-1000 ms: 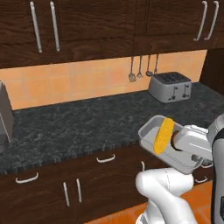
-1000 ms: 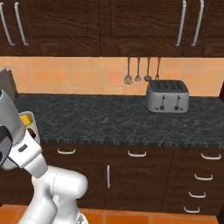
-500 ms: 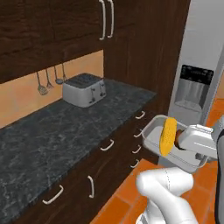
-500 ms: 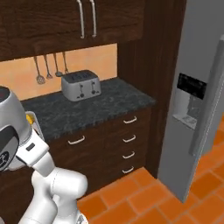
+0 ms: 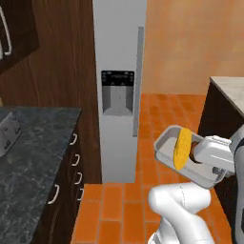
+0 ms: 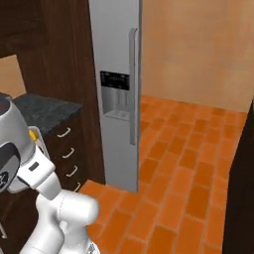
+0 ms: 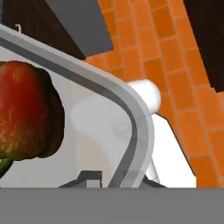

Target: Take the meat container that has the steak and place it on the second highest rack of the freezer. Then take the vegetable container that has the corn and bell pepper and place it on the highest rack of the freezer.

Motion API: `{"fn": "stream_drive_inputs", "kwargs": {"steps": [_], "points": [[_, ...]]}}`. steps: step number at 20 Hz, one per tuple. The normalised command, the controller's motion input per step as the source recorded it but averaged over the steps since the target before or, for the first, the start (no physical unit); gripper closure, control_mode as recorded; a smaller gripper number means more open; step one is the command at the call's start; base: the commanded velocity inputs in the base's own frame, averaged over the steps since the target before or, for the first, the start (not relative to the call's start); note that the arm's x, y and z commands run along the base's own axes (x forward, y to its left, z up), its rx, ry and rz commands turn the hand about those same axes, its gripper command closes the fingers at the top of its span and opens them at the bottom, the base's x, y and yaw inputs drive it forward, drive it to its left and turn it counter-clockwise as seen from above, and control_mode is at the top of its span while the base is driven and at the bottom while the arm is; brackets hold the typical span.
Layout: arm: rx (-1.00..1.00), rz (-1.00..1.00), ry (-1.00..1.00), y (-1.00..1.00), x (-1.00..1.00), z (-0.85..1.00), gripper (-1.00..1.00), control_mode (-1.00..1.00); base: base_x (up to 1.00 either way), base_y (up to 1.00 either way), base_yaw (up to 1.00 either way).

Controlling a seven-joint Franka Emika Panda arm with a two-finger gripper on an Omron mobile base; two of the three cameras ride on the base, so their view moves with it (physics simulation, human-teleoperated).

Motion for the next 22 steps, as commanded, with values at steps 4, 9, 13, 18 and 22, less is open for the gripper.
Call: {"fn": "stream_drive_inputs", "kwargs": {"steps": [4,9,13,18,22], "points": [[0.0,0.0,0.0,0.0,0.0,0.0,1.0,1.0,0.19,-0.16,-0.78],[0.0,0.0,0.0,0.0,0.0,0.0,1.0,1.0,0.77,-0.14,-0.57],[0.0,0.0,0.0,0.0,0.0,0.0,1.0,1.0,1.0,-0.13,-0.33],[0.0,0.0,0.0,0.0,0.0,0.0,1.0,1.0,1.0,-0.1,-0.18],[0.0,0.0,0.0,0.0,0.0,0.0,1.0,1.0,1.0,-0.18,-0.15]]}}
